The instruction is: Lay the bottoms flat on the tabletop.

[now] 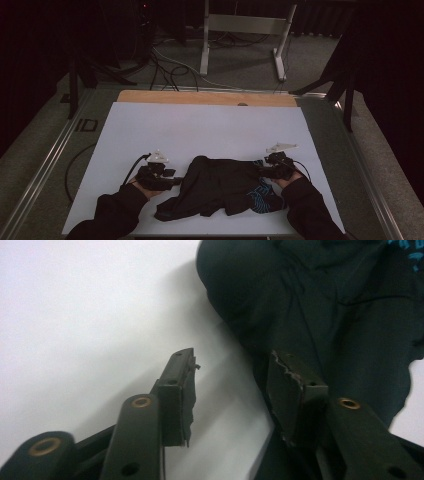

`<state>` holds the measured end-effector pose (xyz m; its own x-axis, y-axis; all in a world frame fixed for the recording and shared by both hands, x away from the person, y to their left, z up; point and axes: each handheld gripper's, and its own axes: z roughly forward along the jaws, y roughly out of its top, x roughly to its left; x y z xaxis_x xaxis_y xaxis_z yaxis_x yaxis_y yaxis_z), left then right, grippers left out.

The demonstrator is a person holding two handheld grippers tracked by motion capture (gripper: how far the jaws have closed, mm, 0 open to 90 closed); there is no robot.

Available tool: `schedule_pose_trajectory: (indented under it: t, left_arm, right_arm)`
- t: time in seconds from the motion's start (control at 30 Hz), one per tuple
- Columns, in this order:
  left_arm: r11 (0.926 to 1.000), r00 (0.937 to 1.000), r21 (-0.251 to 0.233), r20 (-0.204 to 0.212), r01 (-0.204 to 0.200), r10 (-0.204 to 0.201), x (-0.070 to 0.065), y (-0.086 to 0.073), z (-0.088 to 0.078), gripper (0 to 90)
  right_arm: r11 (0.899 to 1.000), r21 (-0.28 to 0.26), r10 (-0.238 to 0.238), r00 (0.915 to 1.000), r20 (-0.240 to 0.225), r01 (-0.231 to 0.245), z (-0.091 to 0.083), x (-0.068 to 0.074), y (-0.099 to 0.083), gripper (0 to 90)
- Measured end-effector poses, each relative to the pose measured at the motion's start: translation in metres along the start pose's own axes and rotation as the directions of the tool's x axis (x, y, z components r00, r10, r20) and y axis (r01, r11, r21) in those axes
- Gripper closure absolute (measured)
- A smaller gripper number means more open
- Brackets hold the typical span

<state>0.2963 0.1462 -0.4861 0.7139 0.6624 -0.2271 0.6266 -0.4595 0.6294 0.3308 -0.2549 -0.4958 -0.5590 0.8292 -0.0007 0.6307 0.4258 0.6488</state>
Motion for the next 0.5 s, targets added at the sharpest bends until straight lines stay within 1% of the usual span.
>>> schedule_pose_trajectory:
  t: [0.07,0.1,0.13,0.17,0.2,0.23,0.27,0.3,0.37,0.4,0.43,0.47,0.5]
  left_arm:
    - [0.9999,0.9999,0.009,0.013,0.009,-0.009,-0.001,0.001,0.009,54.1]
    - [0.9998,0.9998,0.016,0.015,0.009,-0.009,-0.002,0.001,0.013,54.1]
    - [0.9998,0.9999,0.020,0.013,0.003,-0.003,-0.002,0.002,0.016,54.1]
    - [0.9998,1.0000,0.022,0.009,-0.001,0.001,-0.003,0.003,0.018,54.1]
    - [0.9997,1.0000,0.024,0.006,-0.001,0.001,-0.002,0.005,0.020,54.1]
    - [0.9998,1.0000,0.017,0.002,0.005,-0.005,-0.002,0.006,0.021,54.1]
    - [0.9999,0.9999,0.013,-0.005,0.009,-0.009,-0.002,0.008,0.022,54.2]
    - [0.9999,0.9999,0.006,-0.001,0.014,-0.014,-0.001,0.009,0.021,54.4]
    - [0.9998,0.9998,-0.006,-0.009,0.018,-0.018,0.001,0.012,0.020,54.5]
    - [0.9998,0.9998,-0.006,-0.009,0.018,-0.018,0.001,0.012,0.020,54.8]
    - [0.9997,0.9997,-0.012,-0.017,0.020,-0.020,0.002,0.015,0.018,55.4]
    - [0.9997,0.9995,-0.013,-0.023,0.020,-0.020,0.003,0.016,0.017,55.6]
    - [0.9995,0.9994,-0.018,-0.022,0.026,-0.026,0.004,0.017,0.017,57.0]
  right_arm:
    - [0.999,0.035,0.003,1.0000,-0.006,-0.003,0.007,-0.001,-0.002,54.1]
    - [0.999,0.048,-0.002,0.9999,-0.013,0.002,0.010,-0.001,-0.003,59.3]
    - [0.998,0.061,-0.009,0.9998,-0.019,0.010,0.011,0.000,-0.004,67.1]
    - [0.998,0.064,-0.026,0.9995,-0.017,0.027,0.011,0.001,-0.004,77.9]
    - [0.998,0.057,-0.027,0.9996,-0.008,0.027,0.010,0.001,-0.004,80.0]
    - [0.998,0.059,-0.016,0.9998,-0.011,0.016,0.008,0.000,-0.003,80.8]
    - [0.998,0.056,-0.023,0.9997,-0.007,0.024,0.006,-0.001,-0.003,81.2]
    - [0.998,0.055,-0.023,0.9997,0.002,0.022,0.004,-0.002,-0.002,81.3]
    - [0.999,0.036,-0.012,0.9999,0.003,0.012,-0.002,-0.006,-0.001,81.4]
    - [0.999,0.036,-0.012,0.9999,0.003,0.012,-0.002,-0.006,-0.001,81.4]
    - [0.999,0.031,-0.010,0.9980,0.063,0.008,-0.008,-0.011,0.000,81.4]
    - [0.999,0.032,-0.012,0.9971,0.075,0.009,-0.009,-0.012,0.000,81.4]
    - [1.000,0.026,-0.003,0.9959,0.090,0.001,-0.011,-0.015,-0.001,81.3]
